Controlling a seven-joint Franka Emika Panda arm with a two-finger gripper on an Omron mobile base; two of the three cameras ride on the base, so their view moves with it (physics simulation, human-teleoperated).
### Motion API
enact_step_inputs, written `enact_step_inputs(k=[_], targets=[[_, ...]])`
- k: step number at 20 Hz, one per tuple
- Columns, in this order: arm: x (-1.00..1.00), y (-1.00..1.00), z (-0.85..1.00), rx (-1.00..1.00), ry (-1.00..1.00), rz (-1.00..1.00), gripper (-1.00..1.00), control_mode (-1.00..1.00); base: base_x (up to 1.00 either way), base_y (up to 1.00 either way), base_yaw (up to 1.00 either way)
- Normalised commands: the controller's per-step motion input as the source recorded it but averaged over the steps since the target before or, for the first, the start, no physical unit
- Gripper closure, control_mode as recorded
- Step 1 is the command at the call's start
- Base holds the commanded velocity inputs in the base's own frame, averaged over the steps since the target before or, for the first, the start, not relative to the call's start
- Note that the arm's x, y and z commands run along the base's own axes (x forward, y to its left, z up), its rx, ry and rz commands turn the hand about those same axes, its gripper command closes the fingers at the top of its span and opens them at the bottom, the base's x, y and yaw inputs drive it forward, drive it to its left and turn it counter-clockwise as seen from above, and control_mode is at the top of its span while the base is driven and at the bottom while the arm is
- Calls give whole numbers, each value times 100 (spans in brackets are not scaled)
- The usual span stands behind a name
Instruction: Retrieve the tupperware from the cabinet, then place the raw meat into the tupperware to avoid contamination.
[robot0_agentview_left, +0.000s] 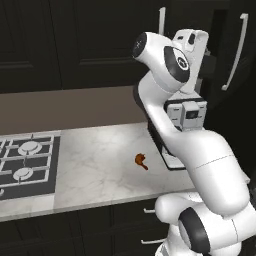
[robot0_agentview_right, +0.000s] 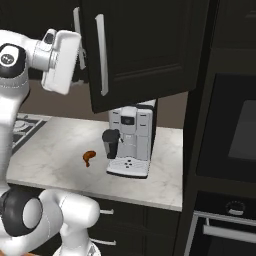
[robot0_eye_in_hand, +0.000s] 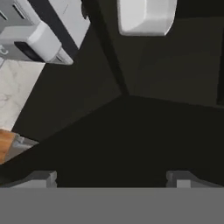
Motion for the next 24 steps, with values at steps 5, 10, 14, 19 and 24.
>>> enact_step_inputs(k=[5,10,14,19,24], targets=[[-3,-73,0,-9,36,-7,-100,-100,0,0,0],[-33,-74,0,-1,15,-12,-100,-100,0,0,0],[-46,-86,0,0,3,-10,-100,-100,0,0,0],[-32,-89,0,0,2,-7,-100,-100,0,0,0],[3,-57,-3,1,-2,-1,-100,-100,0,0,0]])
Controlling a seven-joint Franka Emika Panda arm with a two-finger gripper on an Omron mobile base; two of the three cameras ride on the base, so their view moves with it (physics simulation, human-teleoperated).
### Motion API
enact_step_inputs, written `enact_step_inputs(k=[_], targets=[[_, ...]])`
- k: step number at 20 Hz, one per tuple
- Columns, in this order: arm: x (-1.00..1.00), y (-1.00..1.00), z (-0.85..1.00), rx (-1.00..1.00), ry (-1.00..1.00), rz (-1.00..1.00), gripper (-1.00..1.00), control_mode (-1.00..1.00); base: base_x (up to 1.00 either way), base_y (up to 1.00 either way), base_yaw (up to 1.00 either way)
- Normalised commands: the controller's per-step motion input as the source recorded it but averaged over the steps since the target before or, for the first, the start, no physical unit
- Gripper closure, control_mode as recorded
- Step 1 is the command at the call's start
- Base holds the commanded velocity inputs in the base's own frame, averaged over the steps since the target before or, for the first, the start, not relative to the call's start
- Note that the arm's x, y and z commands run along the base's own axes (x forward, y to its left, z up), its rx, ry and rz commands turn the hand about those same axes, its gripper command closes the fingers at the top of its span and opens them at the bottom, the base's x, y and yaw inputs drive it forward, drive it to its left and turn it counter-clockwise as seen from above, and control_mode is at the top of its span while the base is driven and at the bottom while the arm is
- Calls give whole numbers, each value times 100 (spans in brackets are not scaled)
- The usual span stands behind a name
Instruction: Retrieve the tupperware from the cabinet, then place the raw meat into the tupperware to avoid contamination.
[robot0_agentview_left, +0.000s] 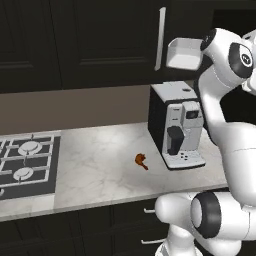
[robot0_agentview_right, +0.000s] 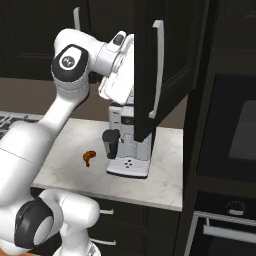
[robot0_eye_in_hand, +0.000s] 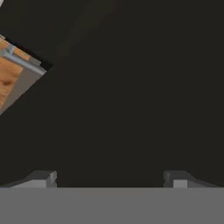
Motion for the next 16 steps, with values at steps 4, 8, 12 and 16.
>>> enact_step_inputs(k=[4,8,12,16], targets=[[37,-40,-14,1,0,3,-100,-100,0,0,0],[18,-10,-1,1,0,2,-100,-100,0,0,0],[3,60,1,-2,-2,-2,-100,-100,0,0,0],[3,81,20,-3,-11,-15,-100,-100,0,0,0]])
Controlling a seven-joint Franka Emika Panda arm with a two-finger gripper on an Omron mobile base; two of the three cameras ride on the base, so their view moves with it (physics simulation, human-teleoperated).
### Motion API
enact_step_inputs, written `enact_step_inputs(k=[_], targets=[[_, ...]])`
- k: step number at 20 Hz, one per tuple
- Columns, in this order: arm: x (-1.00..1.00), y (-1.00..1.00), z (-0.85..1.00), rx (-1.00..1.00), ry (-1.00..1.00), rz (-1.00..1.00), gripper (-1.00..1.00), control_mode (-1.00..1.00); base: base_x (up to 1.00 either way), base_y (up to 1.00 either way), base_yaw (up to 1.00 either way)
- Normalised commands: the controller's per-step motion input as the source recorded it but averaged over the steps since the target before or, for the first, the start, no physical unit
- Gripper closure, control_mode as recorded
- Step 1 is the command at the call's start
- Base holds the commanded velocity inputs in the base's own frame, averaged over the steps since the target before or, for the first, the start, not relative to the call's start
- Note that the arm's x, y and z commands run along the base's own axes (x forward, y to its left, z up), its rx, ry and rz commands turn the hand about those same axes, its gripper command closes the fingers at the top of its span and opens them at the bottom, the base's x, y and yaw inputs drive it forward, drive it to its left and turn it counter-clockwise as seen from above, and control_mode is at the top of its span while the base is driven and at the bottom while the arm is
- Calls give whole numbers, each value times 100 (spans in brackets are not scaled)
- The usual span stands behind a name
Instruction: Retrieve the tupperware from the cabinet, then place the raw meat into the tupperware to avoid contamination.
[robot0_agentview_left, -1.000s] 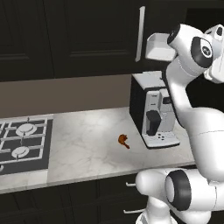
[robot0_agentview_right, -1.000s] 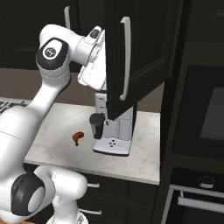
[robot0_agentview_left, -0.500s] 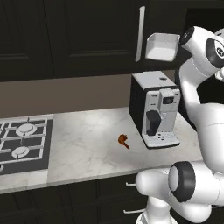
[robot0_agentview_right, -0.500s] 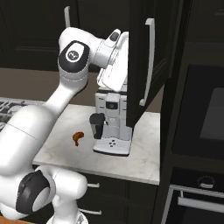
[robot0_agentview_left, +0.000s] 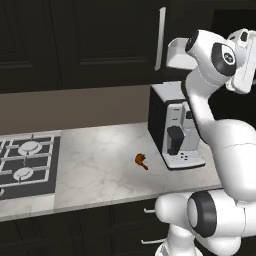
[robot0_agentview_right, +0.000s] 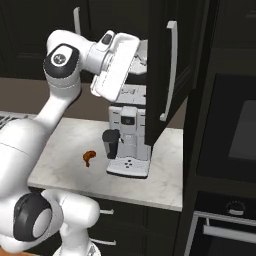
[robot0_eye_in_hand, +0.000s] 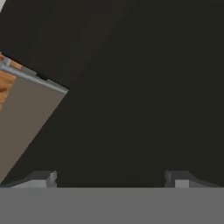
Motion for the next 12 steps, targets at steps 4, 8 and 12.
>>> enact_step_inputs(k=[4,8,12], targets=[[21,50,16,8,-21,-21,-100,-100,0,0,0],[22,30,-20,18,-30,-19,-100,-100,0,0,0],[-3,7,-32,37,-26,-24,-100,-100,0,0,0]])
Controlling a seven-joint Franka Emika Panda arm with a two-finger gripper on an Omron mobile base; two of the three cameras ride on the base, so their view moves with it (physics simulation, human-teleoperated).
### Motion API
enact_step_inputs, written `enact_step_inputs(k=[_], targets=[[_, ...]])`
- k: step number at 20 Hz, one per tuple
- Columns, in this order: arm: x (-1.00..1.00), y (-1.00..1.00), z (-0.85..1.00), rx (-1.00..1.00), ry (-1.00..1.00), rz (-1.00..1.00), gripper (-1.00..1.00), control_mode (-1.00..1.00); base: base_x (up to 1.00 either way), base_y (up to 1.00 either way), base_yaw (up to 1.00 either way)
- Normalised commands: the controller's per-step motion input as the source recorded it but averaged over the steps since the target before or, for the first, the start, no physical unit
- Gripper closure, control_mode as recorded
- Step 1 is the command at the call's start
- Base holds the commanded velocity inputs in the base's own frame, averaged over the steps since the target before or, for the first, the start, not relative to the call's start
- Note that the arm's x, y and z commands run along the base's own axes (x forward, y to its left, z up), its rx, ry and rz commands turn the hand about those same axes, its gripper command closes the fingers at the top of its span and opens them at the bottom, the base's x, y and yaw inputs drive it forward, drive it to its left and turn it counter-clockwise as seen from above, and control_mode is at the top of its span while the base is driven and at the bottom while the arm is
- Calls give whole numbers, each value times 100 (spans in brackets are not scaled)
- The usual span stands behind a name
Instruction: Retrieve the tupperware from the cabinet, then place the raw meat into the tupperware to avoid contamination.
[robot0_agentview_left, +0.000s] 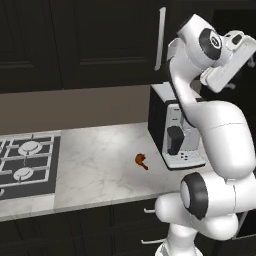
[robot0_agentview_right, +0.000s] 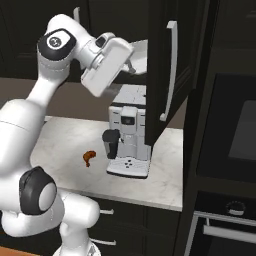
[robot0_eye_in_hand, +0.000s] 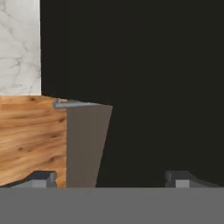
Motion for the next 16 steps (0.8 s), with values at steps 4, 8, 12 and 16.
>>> enact_step_inputs(k=[4,8,12,16], targets=[[-15,15,-26,38,-30,-25,-100,-100,0,0,0],[-23,40,-29,33,-37,-18,-100,-100,0,0,0],[-11,63,-24,28,-42,-10,-100,-100,0,0,0],[-3,69,-1,18,-50,-6,-100,-100,0,0,0]])
